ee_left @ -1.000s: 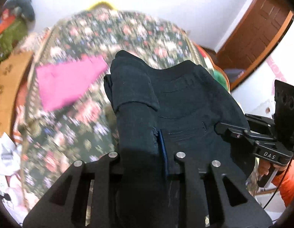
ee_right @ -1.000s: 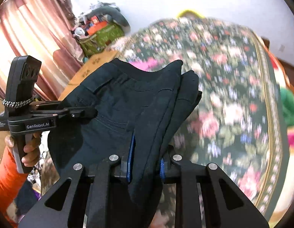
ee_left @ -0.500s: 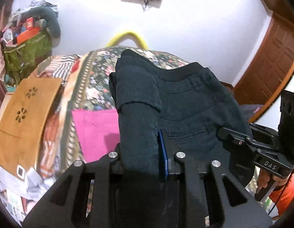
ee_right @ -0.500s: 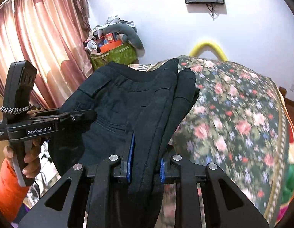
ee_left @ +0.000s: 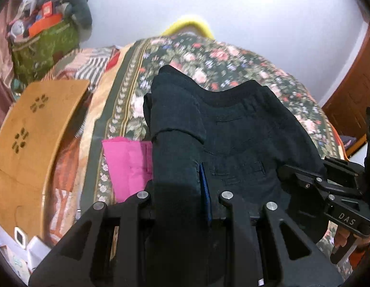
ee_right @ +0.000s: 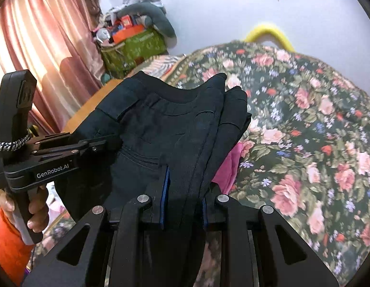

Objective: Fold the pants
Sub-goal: 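Lower the folded trousers onto the bedspread with both grippers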

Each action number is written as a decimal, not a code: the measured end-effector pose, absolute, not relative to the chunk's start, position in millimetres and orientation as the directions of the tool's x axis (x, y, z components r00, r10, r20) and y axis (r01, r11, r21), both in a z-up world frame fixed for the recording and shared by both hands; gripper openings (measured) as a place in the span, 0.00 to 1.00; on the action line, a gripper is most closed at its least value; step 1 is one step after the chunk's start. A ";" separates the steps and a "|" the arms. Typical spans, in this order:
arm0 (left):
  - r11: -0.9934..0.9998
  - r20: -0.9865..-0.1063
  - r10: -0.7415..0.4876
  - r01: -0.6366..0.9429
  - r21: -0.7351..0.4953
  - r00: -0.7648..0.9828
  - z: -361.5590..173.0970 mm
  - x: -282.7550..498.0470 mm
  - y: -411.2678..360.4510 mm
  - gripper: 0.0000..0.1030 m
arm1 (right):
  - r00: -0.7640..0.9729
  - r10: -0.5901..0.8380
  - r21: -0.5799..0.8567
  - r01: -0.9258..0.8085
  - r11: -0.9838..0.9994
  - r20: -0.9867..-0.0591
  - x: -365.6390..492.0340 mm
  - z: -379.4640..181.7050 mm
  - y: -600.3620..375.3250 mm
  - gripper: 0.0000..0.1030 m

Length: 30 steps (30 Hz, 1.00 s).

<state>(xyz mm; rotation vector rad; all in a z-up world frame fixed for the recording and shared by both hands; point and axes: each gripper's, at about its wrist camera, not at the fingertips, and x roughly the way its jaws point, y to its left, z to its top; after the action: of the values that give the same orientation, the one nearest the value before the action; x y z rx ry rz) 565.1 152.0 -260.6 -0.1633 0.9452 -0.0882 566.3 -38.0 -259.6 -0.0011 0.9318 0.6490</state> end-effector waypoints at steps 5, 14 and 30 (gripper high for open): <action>0.981 -0.844 -0.149 -0.033 -0.193 0.516 -307.2 581.0 158.1 0.24 | 0.371 0.470 0.247 -0.510 0.824 -0.801 577.4 -291.9 -25.5 0.20; 0.982 -0.874 -0.133 -0.055 -0.179 0.467 -326.4 561.0 166.7 0.35 | 0.363 0.456 0.261 -0.473 0.841 -0.812 552.3 -293.0 -44.8 0.31; 1.000 -0.695 -0.018 0.002 -0.024 0.718 -144.0 411.4 124.3 0.35 | 0.647 0.535 0.156 -0.548 0.822 -0.543 400.3 -125.0 -99.2 0.31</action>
<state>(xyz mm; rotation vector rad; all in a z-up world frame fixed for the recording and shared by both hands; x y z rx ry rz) 411.4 124.3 -144.0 -0.0217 0.7692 -0.0112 400.3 -99.2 -125.0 -0.0231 0.6105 0.6155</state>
